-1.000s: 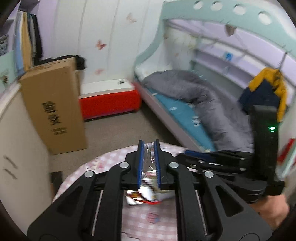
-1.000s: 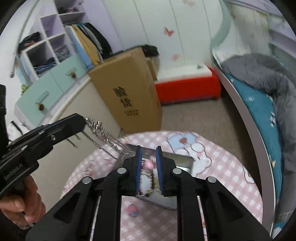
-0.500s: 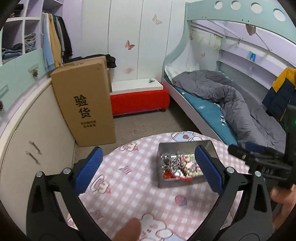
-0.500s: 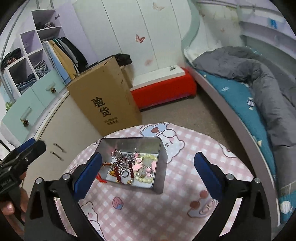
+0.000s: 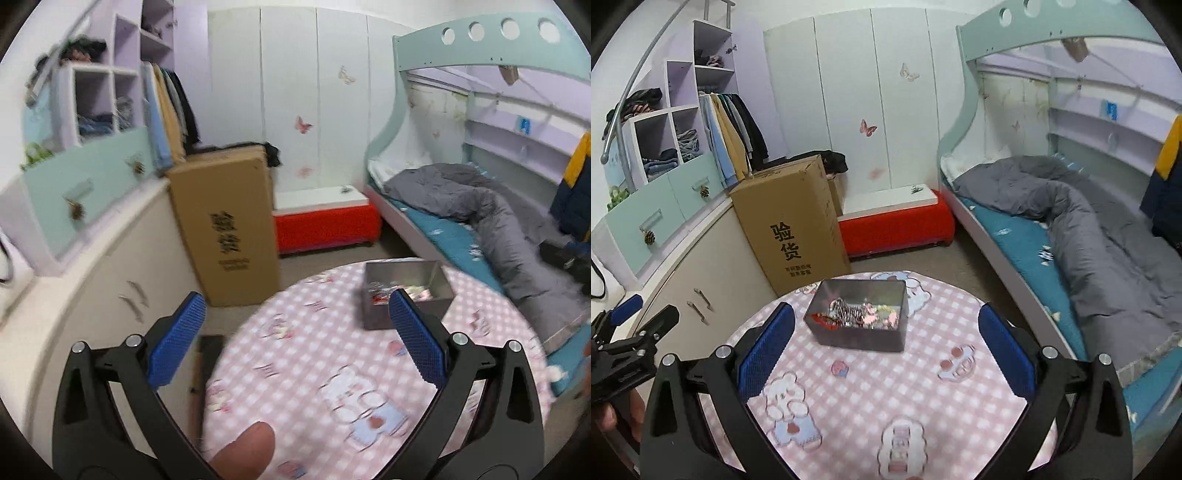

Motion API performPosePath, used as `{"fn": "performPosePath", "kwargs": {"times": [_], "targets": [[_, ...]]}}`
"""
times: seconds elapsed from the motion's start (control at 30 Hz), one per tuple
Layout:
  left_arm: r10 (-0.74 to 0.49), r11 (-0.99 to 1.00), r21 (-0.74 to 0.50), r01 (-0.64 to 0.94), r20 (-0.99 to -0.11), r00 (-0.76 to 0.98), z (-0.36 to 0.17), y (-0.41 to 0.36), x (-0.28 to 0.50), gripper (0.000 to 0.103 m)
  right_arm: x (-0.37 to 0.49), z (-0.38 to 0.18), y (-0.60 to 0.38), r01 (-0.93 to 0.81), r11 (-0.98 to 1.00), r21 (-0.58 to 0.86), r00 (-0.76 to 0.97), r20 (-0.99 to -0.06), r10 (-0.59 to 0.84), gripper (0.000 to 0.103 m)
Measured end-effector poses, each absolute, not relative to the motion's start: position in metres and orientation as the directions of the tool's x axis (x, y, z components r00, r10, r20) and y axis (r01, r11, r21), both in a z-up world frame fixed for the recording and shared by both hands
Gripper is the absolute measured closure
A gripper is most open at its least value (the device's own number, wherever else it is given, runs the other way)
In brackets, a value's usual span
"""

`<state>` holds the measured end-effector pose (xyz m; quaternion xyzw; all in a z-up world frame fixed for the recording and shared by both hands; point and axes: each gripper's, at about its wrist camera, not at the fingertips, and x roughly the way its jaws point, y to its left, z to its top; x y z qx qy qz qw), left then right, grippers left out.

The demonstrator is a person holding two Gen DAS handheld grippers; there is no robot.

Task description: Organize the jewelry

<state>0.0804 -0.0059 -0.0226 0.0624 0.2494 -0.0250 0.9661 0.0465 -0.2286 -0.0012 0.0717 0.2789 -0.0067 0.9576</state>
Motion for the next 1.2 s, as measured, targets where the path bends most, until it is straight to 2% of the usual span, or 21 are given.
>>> {"fn": "performPosePath", "kwargs": {"times": [0.07,0.17,0.27,0.37,0.57,0.8,1.2], "targets": [[0.012,0.989,0.133,0.062,-0.491,0.871,-0.021,-0.004,0.067,0.006,0.031,0.005,-0.223,0.064,0.991,0.119,0.852,-0.524,0.008,0.007],[-0.002,0.993,0.102,0.061,-0.498,0.867,-0.014,0.001,0.047,0.006,0.002,0.016,-0.212,0.081,0.992,0.093,0.869,-0.495,-0.025,0.007],[0.016,0.997,0.078,0.025,-0.479,0.878,-0.003,0.002,0.021,0.006,-0.021,0.022,-0.202,0.097,0.993,0.07,0.89,-0.452,-0.056,0.007],[-0.025,0.998,0.045,0.051,-0.451,0.892,0.01,0.001,-0.001,0.006,-0.044,0.021,-0.193,0.121,0.992,0.038,0.905,-0.415,-0.094,0.007],[-0.043,0.997,0.048,0.065,-0.372,0.927,0.034,-0.002,-0.033,0.006,-0.062,0.018,-0.19,0.141,0.989,0.038,0.905,-0.41,-0.113,0.007],[-0.041,0.998,0.034,0.054,-0.319,0.947,0.047,0.001,-0.052,0.006,-0.071,0.024,-0.19,0.149,0.987,0.058,0.913,-0.391,-0.115,0.007],[-0.038,0.999,0.022,0.047,-0.309,0.95,0.048,0.005,-0.057,0.006,-0.074,0.027,-0.185,0.139,0.988,0.064,0.921,-0.375,-0.105,0.007]]}}
